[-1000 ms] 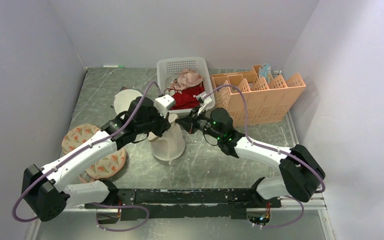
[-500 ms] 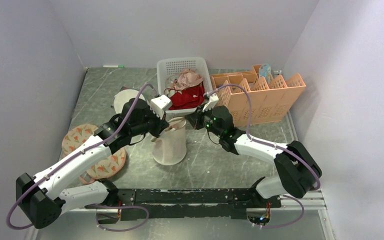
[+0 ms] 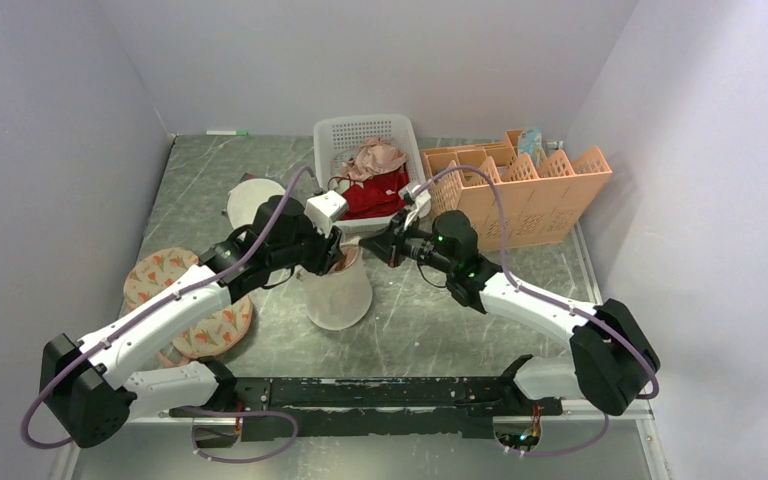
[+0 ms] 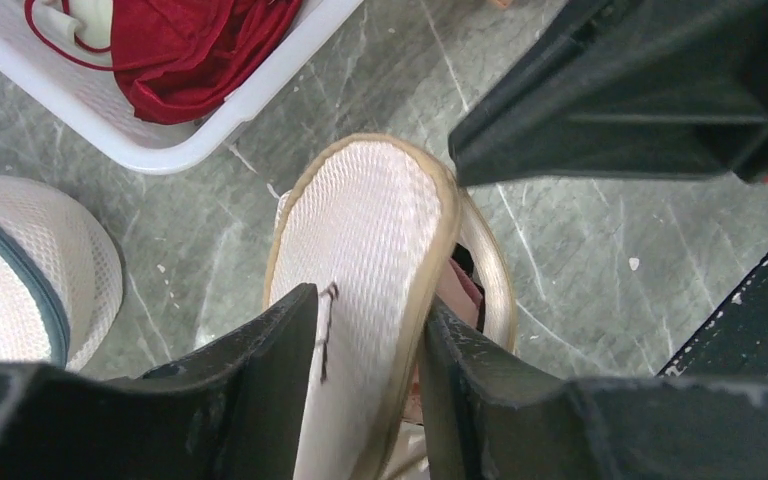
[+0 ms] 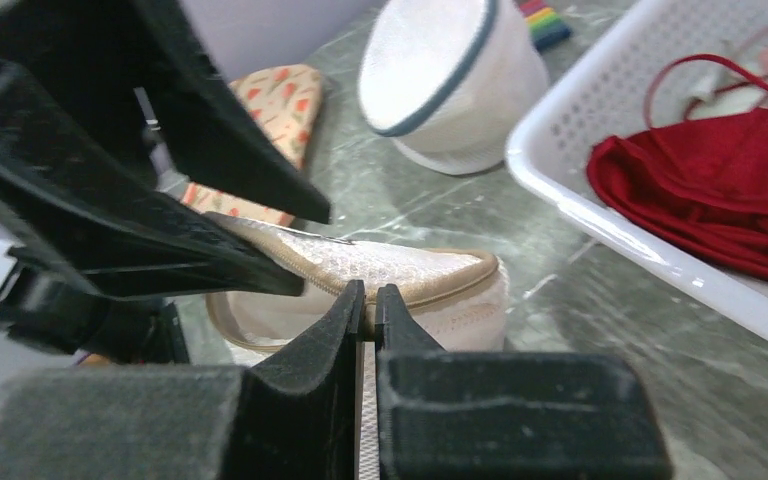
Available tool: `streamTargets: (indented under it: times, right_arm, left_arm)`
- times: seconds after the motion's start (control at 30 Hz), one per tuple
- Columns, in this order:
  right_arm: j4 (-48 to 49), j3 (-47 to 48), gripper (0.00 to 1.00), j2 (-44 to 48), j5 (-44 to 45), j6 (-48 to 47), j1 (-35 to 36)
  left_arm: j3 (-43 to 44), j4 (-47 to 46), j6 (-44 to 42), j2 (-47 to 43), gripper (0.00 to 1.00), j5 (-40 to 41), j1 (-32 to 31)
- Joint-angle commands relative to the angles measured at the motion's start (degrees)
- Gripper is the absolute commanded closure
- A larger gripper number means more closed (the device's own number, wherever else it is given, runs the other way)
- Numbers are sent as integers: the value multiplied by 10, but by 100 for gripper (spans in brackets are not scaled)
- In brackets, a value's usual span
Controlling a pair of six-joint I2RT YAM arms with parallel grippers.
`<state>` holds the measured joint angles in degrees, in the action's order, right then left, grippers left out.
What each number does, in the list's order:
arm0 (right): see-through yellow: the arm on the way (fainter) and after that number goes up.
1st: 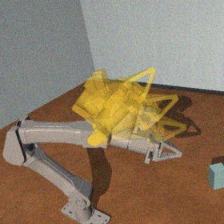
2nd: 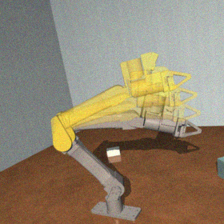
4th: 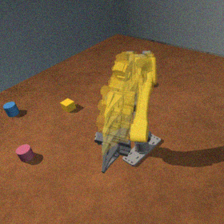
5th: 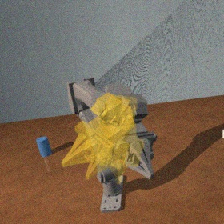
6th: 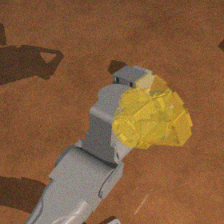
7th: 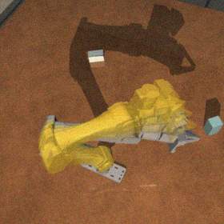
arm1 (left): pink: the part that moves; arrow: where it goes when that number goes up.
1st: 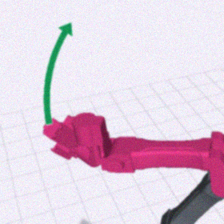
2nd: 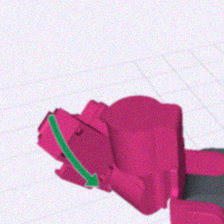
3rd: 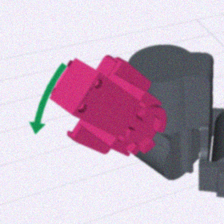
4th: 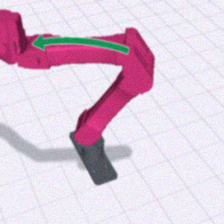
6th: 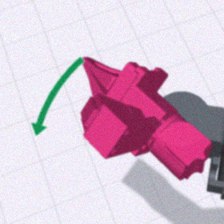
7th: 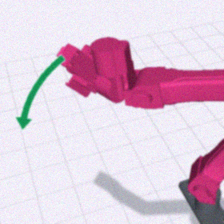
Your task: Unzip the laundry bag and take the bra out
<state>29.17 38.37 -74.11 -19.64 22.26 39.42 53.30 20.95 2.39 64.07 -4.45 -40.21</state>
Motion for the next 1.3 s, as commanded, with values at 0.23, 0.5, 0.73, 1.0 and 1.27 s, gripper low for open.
streamTargets:
  times: [0.23,0.5,0.73,1.0,1.27]
  right_arm:
    - [11,55,100,-18,-68,10,56]
    - [28,52,100,-33,-16,57,60]
    - [47,2,100,-40,63,170,-1]
    - [53,1,100,-53,-9,171,-55]
    - [65,15,100,-11,-53,129,-30]
  left_arm:
    - [13,1,5,2,46,12,4]
    - [3,-13,1,-34,81,0,3]
    - [-6,-24,-2,-68,93,-4,3]
    - [-9,-27,-2,-68,93,-6,3]
    - [2,-13,-6,-37,59,-13,3]
